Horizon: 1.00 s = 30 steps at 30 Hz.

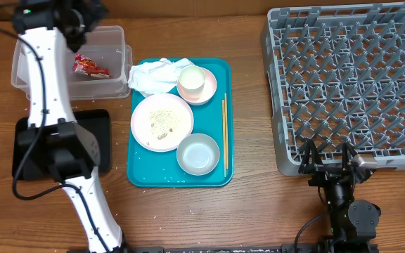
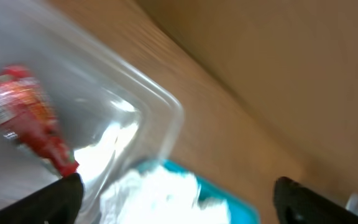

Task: Sort waste into correct bins and load items into the dishwasher
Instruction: 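Carry the wrapper left and drop it into the clear bin, then grasp the white napkin on the tray with the left gripper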

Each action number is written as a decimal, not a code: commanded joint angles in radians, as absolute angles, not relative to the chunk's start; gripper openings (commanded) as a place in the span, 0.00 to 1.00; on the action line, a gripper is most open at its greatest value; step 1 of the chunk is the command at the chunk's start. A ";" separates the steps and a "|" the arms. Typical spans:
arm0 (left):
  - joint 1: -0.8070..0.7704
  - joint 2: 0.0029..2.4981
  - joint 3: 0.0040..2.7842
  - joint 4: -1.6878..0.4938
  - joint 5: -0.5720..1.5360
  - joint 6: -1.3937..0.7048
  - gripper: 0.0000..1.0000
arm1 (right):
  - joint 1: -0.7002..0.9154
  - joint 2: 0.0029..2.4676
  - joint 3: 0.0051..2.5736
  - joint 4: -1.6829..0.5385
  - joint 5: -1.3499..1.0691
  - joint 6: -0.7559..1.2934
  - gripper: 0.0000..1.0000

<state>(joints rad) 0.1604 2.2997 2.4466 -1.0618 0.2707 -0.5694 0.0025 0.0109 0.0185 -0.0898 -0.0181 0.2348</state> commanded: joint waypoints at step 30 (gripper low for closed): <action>-0.158 2.631 2.446 -1.226 0.008 0.096 0.66 | 0.009 0.003 0.008 -0.084 -0.009 0.231 1.00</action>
